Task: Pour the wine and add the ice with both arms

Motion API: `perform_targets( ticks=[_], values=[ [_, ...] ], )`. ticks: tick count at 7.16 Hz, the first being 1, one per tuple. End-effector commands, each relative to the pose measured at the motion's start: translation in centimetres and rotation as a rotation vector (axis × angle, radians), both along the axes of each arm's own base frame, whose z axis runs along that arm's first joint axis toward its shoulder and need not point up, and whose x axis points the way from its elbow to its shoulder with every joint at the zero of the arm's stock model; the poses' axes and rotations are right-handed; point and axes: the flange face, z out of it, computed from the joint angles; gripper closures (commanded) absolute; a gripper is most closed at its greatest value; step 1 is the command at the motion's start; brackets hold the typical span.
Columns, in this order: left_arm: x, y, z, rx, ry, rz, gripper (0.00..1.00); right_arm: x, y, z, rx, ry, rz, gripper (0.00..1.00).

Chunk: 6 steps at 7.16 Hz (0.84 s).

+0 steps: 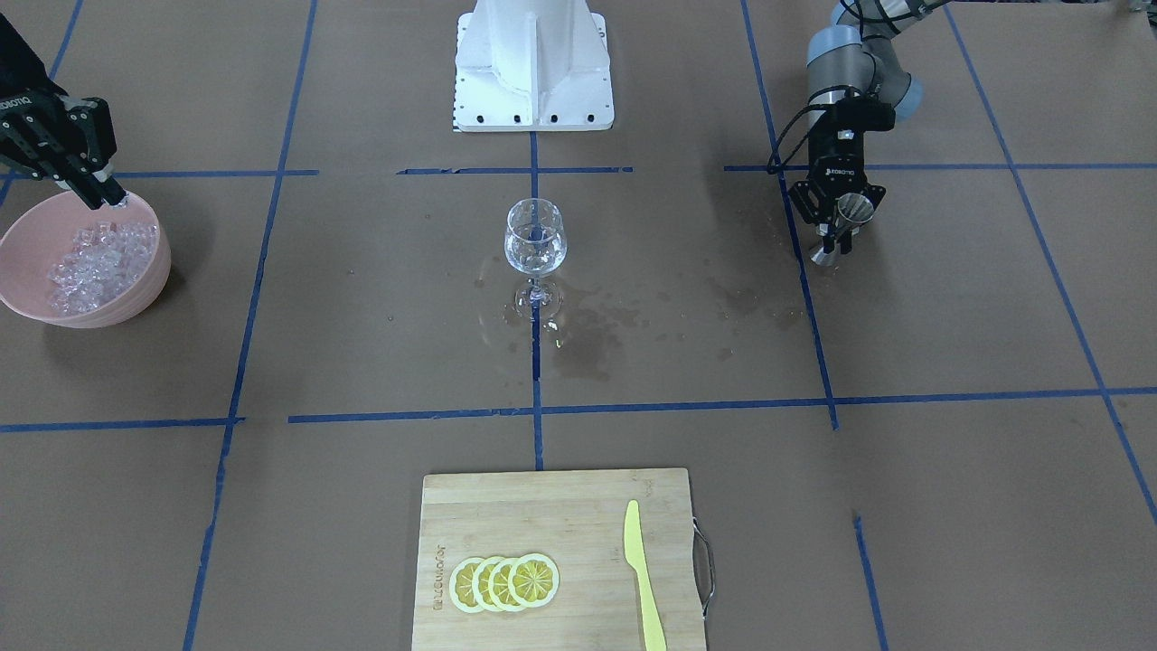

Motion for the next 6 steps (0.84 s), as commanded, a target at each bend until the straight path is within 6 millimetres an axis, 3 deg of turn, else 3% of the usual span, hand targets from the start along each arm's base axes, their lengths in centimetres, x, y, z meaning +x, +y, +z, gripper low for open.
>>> perform_targets(
  ticks=[1,3,6],
  values=[
    [0.30,0.15,-0.01,-0.001,-0.002,0.007,0.72,-0.02,-0.03,-0.09,-0.002,-0.003,0.002,1.00],
    [0.33,0.16,0.07,-0.001,-0.008,0.010,0.71,-0.02,-0.03,-0.09,-0.002,-0.003,0.002,1.00],
    [0.33,0.16,0.07,-0.001,-0.008,0.010,0.42,0.07,0.11,-0.46,0.005,-0.007,0.002,1.00]
  ],
)
